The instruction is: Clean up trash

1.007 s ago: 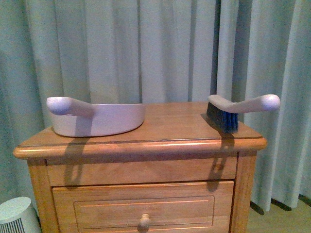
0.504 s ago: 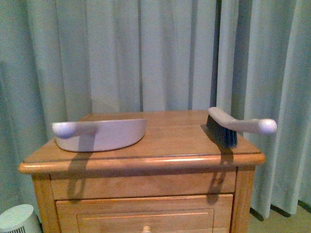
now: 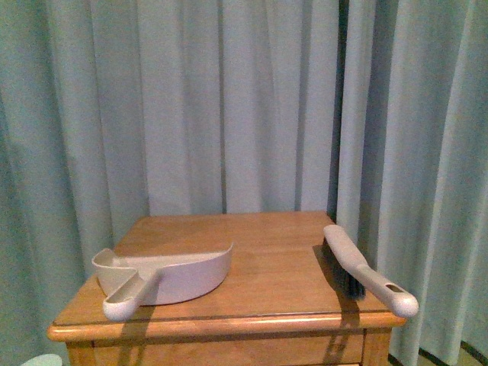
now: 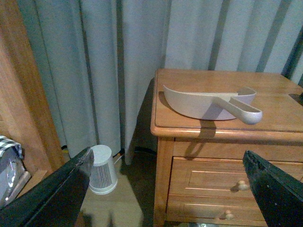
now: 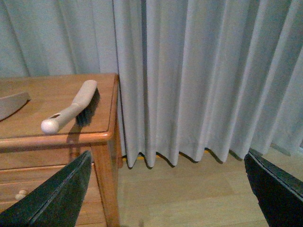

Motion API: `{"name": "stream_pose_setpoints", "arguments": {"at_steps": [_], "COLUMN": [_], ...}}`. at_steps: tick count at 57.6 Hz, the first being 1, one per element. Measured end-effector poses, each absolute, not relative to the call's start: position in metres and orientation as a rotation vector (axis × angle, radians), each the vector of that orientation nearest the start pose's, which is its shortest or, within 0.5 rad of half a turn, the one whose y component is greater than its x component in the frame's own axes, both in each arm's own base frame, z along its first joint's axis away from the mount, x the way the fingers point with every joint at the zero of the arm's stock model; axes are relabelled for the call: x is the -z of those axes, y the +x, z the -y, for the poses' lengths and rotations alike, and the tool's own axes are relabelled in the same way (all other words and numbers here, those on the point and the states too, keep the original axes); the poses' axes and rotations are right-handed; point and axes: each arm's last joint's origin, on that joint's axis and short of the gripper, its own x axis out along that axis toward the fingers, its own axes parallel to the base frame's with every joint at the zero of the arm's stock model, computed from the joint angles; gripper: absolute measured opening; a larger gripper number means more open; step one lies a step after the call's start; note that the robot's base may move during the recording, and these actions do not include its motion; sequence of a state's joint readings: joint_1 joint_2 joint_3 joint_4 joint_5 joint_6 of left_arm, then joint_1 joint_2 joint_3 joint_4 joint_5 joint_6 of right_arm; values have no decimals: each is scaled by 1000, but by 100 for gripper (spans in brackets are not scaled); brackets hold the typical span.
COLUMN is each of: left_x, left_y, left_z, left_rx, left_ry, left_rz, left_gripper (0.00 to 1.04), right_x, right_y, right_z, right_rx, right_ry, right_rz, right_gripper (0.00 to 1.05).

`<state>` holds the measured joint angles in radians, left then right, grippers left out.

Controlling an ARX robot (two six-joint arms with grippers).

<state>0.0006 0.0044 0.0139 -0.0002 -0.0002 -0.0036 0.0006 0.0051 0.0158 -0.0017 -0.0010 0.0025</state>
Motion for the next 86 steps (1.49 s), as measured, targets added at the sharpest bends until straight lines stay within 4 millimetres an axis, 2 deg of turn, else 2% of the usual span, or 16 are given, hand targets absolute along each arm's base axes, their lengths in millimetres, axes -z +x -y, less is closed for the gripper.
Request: {"name": "stream_pose_setpoints", "arguments": {"at_steps": [2,9,14,22,30,36,42,45,54,60,69,86], "left_x": [-168,-164,-179,-222,-261,-293,-315,-319,-309,-297,-277,-246], "left_y": [97,106,119,155,200,234,260,271,302,320,340,357], "left_z": [0,1,0,1,17,43,69,79,108,118,121,124], "left_rx": [2,105,110,92,74,132,170,174,174,165,122,96], "left_ry": [-9,-278,-325,-267,-132,-39,49,81,149,169,181,175], "left_rz": [6,-161,-182,-254,-400,-488,-520,-538,-614,-650,-706,-766], "left_gripper": [97,97,97,97,97,97,97,97,97,97,97,97], "right_x": [-168,-168,-168,-168,-168,-168,-168,-168,-168,-168,-168,-168], "right_y": [97,97,97,97,97,97,97,97,97,97,97,97], "right_z": [0,0,0,0,0,0,0,0,0,0,0,0], "right_rx": [-1,-2,-1,-2,-2,-1,-1,-1,-2,-1,-2,-2], "right_ry": [2,2,2,2,2,2,2,2,2,2,2,2], "right_rz": [9,9,9,9,9,9,9,9,9,9,9,9], "right_gripper": [97,97,97,97,97,97,97,97,97,97,97,97]}}
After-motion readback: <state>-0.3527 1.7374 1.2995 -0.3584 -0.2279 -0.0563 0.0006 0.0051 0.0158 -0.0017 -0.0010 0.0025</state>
